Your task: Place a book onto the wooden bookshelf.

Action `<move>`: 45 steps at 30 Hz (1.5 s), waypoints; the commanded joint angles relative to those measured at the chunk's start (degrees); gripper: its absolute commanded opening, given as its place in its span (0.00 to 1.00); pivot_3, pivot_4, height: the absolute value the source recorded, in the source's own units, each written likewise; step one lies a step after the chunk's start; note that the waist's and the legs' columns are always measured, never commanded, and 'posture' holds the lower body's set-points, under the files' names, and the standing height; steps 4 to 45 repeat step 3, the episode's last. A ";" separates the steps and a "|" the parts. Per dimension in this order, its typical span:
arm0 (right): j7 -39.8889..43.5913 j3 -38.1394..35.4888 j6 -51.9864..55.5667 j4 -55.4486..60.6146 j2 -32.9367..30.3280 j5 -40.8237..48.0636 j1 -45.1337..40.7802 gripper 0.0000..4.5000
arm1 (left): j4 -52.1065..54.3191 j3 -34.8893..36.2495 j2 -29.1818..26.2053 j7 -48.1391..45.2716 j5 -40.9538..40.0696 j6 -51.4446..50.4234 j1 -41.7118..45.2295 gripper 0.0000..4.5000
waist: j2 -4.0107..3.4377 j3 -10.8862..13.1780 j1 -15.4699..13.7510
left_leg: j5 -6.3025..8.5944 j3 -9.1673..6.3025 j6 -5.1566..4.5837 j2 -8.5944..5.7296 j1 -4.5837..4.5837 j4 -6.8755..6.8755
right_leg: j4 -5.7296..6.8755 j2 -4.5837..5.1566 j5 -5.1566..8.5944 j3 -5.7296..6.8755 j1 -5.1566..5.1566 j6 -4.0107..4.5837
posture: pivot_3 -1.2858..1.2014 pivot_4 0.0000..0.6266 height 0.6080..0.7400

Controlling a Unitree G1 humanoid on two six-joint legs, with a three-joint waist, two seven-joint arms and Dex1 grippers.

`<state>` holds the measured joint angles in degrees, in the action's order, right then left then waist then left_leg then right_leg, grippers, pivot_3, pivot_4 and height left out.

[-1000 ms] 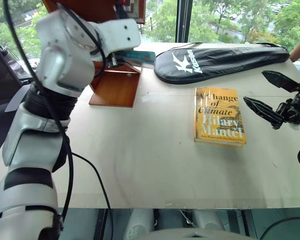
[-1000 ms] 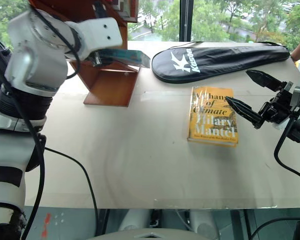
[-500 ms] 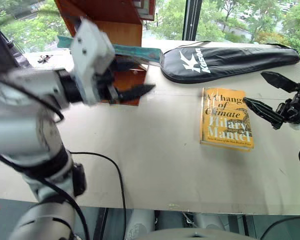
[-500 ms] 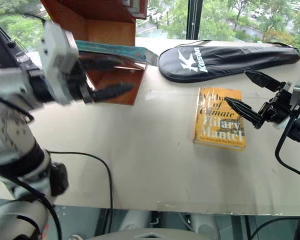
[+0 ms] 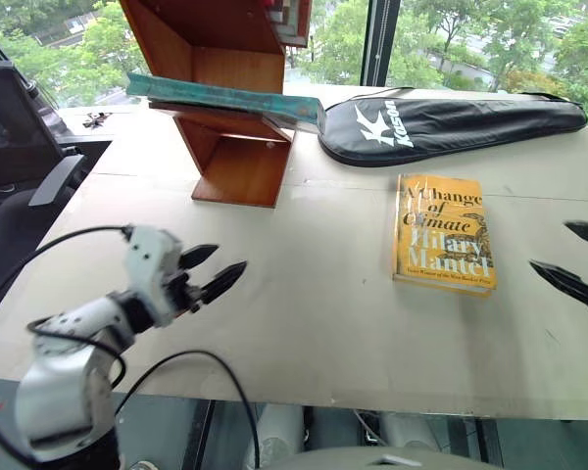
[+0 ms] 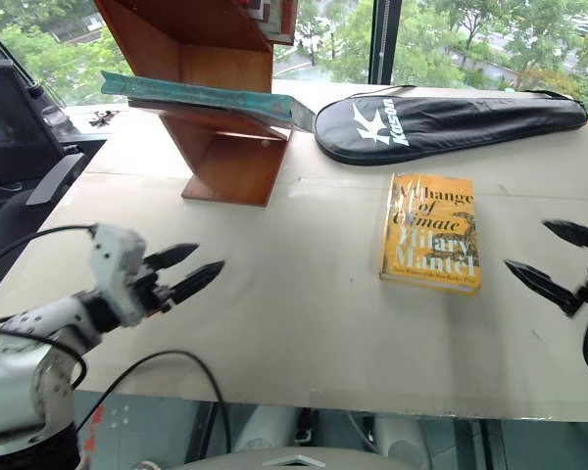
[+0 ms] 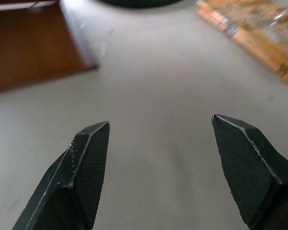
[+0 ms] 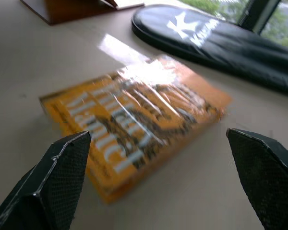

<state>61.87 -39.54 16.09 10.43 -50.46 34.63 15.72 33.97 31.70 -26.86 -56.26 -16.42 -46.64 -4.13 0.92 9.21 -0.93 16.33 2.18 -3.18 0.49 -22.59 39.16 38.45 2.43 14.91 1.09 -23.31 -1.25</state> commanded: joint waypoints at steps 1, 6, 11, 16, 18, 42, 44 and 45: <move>2.32 -3.94 -2.45 -0.53 -0.92 -1.82 2.80 1.00 | -2.19 1.22 -2.69 -1.01 -2.92 5.08 -2.73 0.77 | -0.02 -0.01 0.06 | 0.01 0.01 -0.02 0.00 0.02 0.00 | -0.02 0.01 0.01 0.00 0.01 0.03 | 0.52 0.24 1.00; 2.71 -3.84 -3.02 -0.71 -0.75 -2.50 3.66 1.00 | -3.20 0.49 -3.53 -0.58 -4.25 6.53 -3.49 0.77 | -0.03 -0.02 0.09 | 0.02 0.04 -0.04 0.00 0.04 0.00 | -0.02 0.06 0.02 0.00 0.02 0.23 | 0.52 0.24 1.00; 2.71 -3.84 -3.02 -0.71 -0.75 -2.50 3.66 1.00 | -3.20 0.49 -3.53 -0.58 -4.25 6.53 -3.49 0.77 | -0.03 -0.02 0.09 | 0.02 0.04 -0.04 0.00 0.04 0.00 | -0.02 0.06 0.02 0.00 0.02 0.23 | 0.52 0.24 1.00; 2.71 -3.84 -3.02 -0.71 -0.75 -2.50 3.66 1.00 | -3.20 0.49 -3.53 -0.58 -4.25 6.53 -3.49 0.77 | -0.03 -0.02 0.09 | 0.02 0.04 -0.04 0.00 0.04 0.00 | -0.02 0.06 0.02 0.00 0.02 0.23 | 0.52 0.24 1.00; 2.71 -3.84 -3.02 -0.71 -0.75 -2.50 3.66 1.00 | -3.20 0.49 -3.53 -0.58 -4.25 6.53 -3.49 0.77 | -0.03 -0.02 0.09 | 0.02 0.04 -0.04 0.00 0.04 0.00 | -0.02 0.06 0.02 0.00 0.02 0.23 | 0.52 0.24 1.00; 2.71 -3.84 -3.02 -0.71 -0.75 -2.50 3.66 1.00 | -3.20 0.49 -3.53 -0.58 -4.25 6.53 -3.49 0.77 | -0.03 -0.02 0.09 | 0.02 0.04 -0.04 0.00 0.04 0.00 | -0.02 0.06 0.02 0.00 0.02 0.23 | 0.52 0.24 1.00; 2.71 -3.84 -3.02 -0.71 -0.75 -2.50 3.66 1.00 | -3.20 0.49 -3.53 -0.58 -4.25 6.53 -3.49 0.77 | -0.03 -0.02 0.09 | 0.02 0.04 -0.04 0.00 0.04 0.00 | -0.02 0.06 0.02 0.00 0.02 0.23 | 0.52 0.24 1.00; 2.71 -3.84 -3.02 -0.71 -0.75 -2.50 3.66 1.00 | -3.20 0.49 -3.53 -0.58 -4.25 6.53 -3.49 0.77 | -0.03 -0.02 0.09 | 0.02 0.04 -0.04 0.00 0.04 0.00 | -0.02 0.06 0.02 0.00 0.02 0.23 | 0.52 0.24 1.00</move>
